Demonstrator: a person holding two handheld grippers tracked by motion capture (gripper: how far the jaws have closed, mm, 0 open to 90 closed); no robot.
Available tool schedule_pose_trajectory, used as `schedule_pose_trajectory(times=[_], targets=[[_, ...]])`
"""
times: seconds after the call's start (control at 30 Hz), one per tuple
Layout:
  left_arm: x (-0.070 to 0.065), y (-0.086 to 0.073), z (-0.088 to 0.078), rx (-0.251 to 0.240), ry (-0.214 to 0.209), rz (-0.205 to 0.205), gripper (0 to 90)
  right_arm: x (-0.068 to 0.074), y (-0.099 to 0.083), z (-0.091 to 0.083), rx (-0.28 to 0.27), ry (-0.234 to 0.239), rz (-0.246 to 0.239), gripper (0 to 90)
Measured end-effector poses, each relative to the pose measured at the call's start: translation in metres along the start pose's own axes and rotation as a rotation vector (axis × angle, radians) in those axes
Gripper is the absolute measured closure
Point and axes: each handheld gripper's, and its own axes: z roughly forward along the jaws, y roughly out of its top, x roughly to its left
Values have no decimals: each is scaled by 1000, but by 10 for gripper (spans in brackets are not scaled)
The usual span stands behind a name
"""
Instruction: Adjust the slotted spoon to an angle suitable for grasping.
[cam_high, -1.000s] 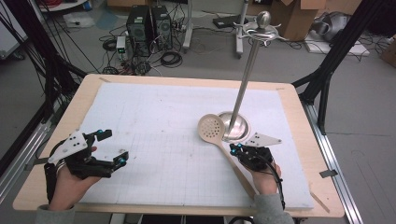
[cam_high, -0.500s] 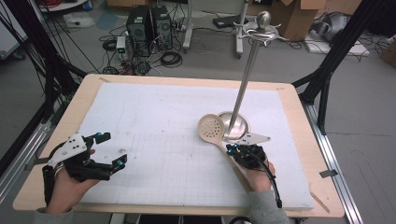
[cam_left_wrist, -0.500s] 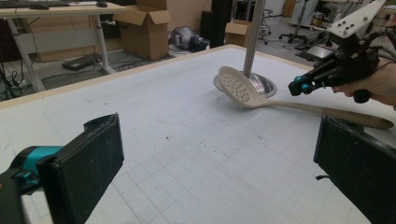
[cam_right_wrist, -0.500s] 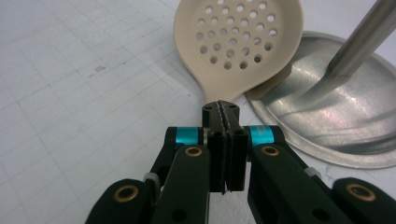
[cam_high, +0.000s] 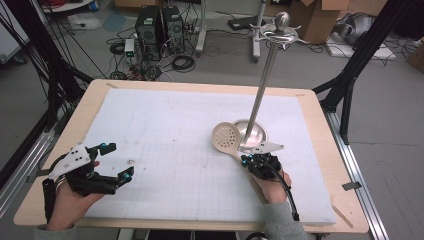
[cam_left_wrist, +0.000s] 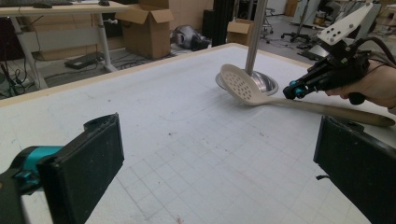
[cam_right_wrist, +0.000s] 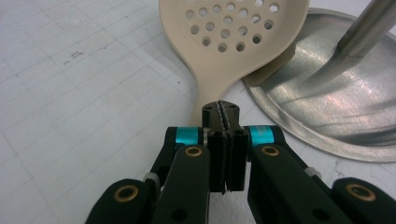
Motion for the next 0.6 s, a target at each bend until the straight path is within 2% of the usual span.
schedule_pose_trajectory(times=[0.37,0.57,0.6], targets=[[1,-1,-2,1,6,-5,20,-2,0,7,20,-4,12,900],[1,-2,-2,5,7,-7,20,-1,0,7,16,6,-6,900],[2,-2,-1,8,5,-4,19,1,1,8,10,27,-28,900]])
